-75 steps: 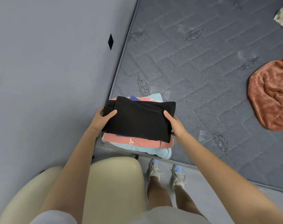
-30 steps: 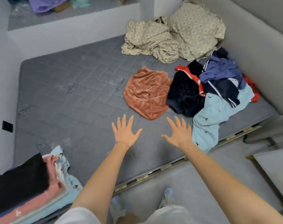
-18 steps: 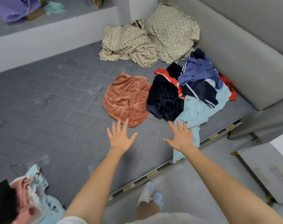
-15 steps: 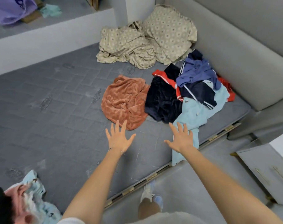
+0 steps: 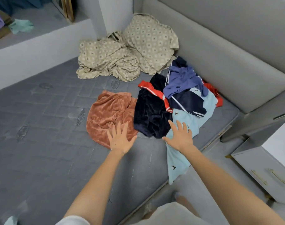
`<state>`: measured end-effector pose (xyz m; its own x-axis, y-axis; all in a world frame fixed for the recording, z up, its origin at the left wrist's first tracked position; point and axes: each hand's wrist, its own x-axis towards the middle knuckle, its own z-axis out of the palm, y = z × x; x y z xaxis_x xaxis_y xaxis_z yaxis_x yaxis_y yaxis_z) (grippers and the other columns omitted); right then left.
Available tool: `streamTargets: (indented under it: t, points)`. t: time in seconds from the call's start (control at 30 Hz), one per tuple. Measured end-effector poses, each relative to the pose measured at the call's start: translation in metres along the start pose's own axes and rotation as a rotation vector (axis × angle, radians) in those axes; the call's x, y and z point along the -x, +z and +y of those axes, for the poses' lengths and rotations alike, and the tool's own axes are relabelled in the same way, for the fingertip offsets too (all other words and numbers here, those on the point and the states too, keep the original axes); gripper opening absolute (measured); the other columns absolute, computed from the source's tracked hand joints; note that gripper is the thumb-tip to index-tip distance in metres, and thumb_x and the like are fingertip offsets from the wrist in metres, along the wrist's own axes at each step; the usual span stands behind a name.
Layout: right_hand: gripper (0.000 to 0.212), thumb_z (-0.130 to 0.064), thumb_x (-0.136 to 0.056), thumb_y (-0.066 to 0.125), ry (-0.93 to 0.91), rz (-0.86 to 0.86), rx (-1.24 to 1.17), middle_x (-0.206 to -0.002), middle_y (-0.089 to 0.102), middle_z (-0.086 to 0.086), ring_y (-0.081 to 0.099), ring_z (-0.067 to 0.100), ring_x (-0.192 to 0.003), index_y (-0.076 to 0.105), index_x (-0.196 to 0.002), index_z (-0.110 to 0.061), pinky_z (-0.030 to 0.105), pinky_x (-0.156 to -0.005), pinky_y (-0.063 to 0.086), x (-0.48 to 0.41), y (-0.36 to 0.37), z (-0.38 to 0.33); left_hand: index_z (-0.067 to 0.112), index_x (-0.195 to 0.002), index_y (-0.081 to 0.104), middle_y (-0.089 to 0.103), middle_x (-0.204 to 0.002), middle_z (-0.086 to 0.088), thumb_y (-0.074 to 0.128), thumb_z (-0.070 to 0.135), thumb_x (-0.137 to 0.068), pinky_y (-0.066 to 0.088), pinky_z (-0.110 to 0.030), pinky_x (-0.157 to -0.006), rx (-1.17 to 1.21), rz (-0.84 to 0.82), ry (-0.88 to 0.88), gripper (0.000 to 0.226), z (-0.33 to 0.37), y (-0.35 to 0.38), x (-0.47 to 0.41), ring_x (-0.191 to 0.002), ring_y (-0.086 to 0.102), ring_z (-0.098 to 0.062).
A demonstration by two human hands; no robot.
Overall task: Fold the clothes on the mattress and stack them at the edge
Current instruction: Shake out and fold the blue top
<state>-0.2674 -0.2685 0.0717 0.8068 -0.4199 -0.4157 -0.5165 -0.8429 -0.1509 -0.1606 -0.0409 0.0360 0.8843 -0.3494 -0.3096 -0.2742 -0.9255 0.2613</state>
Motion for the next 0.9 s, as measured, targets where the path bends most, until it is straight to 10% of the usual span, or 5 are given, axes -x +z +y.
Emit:
streamTargets:
  t: [0.9]
  points:
    - [0.089, -0.067, -0.084, 0.053, -0.120, 0.022, -0.138, -0.162, 0.002, 0.004, -0.003, 0.028, -0.149, 0.005, -0.153, -0.035, 0.048, -0.117, 0.012, -0.469, -0.005, 0.215, 0.021, -0.154, 0.008, 0.016, -0.160, -0.006, 0.050, 0.054, -0.092, 0.013, -0.048, -0.118, 0.518, 0.097, -0.215, 0.082, 0.274, 0.179, -0.398, -0.146, 0.016, -0.023]
